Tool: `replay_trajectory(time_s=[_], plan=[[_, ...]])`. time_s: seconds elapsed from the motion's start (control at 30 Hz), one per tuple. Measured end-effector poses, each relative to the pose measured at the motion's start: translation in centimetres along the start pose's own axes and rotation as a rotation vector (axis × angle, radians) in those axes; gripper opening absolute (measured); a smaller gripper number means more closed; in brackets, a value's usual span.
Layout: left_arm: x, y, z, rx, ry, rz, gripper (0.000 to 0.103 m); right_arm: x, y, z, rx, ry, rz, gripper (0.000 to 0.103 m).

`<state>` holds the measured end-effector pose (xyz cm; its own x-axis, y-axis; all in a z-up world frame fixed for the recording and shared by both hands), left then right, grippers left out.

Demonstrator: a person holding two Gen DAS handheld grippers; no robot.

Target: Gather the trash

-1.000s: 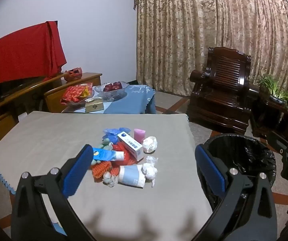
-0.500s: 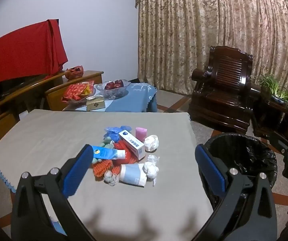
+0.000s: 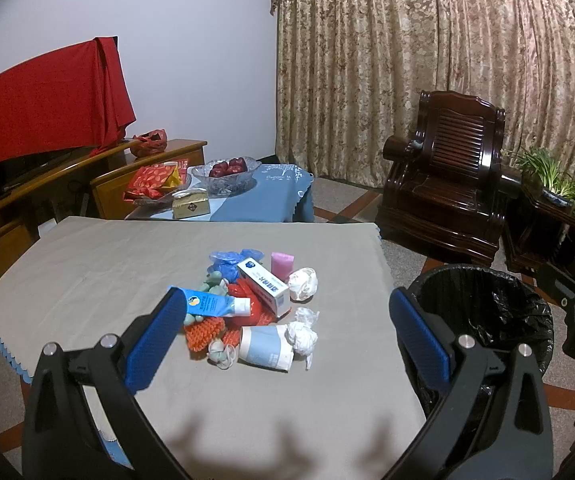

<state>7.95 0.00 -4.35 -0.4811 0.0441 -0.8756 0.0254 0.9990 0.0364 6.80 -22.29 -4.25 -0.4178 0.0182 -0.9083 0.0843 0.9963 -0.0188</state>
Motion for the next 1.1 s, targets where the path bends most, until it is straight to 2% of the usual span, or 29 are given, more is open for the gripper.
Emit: replay_trajectory(time_s=[1.1], plan=[[0.06,0.02,0.08,-0.001,0.009,-0.002,0.098,0.15,0.19,0.13,-0.001,0.008,0.002,0.097]])
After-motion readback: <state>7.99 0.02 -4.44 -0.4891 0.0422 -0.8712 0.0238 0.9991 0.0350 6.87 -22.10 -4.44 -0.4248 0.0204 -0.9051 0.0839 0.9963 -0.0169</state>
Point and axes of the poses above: each gripper's, at about its wrist camera, not at the fingertips, and z roughly the way its jaws point, y to its left, x to its underside, the point moved 9 cm from there along z, roughly the way its jaws point
